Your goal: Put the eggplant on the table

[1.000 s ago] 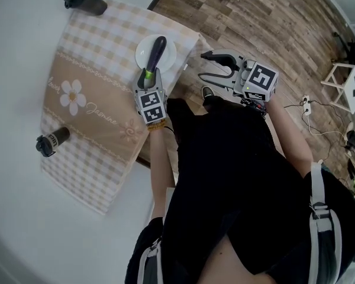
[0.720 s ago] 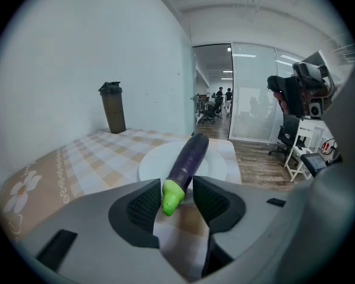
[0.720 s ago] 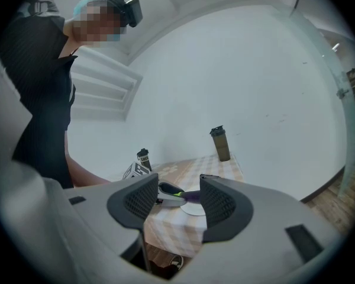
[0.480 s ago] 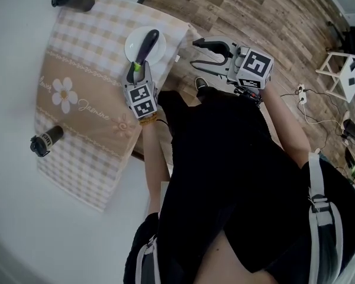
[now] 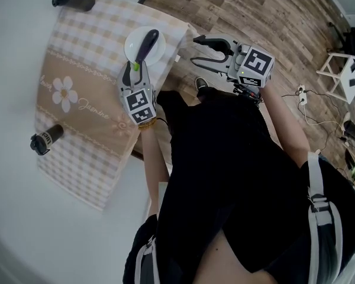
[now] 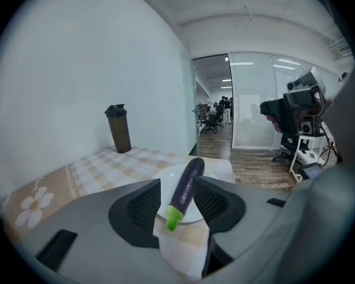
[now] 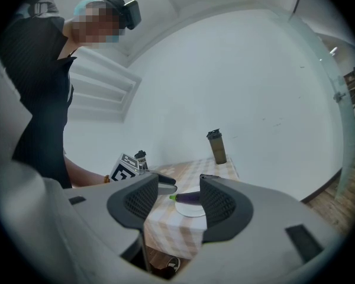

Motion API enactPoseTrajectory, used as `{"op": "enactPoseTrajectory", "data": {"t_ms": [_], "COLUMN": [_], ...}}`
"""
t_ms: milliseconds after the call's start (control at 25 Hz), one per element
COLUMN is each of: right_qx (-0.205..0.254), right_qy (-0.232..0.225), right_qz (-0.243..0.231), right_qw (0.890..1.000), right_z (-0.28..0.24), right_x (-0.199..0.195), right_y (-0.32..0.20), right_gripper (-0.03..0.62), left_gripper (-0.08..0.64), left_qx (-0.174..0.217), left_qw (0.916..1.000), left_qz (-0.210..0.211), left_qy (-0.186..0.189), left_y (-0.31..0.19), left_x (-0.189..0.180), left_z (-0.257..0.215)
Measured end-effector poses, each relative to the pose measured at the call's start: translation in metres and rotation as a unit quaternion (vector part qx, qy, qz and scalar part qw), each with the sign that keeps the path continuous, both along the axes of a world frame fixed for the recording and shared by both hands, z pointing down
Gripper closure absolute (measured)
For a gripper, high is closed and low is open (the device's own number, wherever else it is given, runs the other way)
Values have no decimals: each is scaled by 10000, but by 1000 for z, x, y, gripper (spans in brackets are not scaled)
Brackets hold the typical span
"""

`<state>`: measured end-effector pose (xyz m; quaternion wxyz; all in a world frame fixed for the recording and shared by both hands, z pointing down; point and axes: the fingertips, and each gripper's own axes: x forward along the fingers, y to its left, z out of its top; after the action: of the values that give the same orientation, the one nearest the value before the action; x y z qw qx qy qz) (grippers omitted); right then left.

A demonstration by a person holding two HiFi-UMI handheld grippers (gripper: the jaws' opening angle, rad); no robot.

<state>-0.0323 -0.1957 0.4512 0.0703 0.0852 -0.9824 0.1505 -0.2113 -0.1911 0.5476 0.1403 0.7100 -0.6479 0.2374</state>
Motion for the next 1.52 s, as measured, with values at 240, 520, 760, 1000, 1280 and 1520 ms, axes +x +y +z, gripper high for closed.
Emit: {"op": "enactPoseTrajectory", "data": {"t_ms": [240,520,760,1000,1280,1520], "right_qx": [67,215,419,718,1092,1196], "right_qy": [-45,-125,-209,-320,-472,-547], "right_qz": [-16,17,183,576,1066,1267], "right_qw": [10000,9997,9987,9952,9872,9832], "right_z": [-5,-17,-30,-45,-70,-79], "right_x": [0,0,1,3,10,16], "right_y": [0,-1,-5,-16,-31,-39], "right_gripper": [368,368,368,368,370,394], "left_gripper": [374,374,374,374,403,458], "left_qx": [463,1016,1399,1789,2088,2306], "left_qw": [9989,9946,9897,9834,9774,9724], "left_qz": [67,174,305,300,336,359], "left_qy": [-79,-91,-52,-59,54,65], "left_y": [-5,-8,-5,-1,0,0], "left_x": [9,24,41,49,64,72], "left_z": [-44,-88,-109,-130,-154,-163]}}
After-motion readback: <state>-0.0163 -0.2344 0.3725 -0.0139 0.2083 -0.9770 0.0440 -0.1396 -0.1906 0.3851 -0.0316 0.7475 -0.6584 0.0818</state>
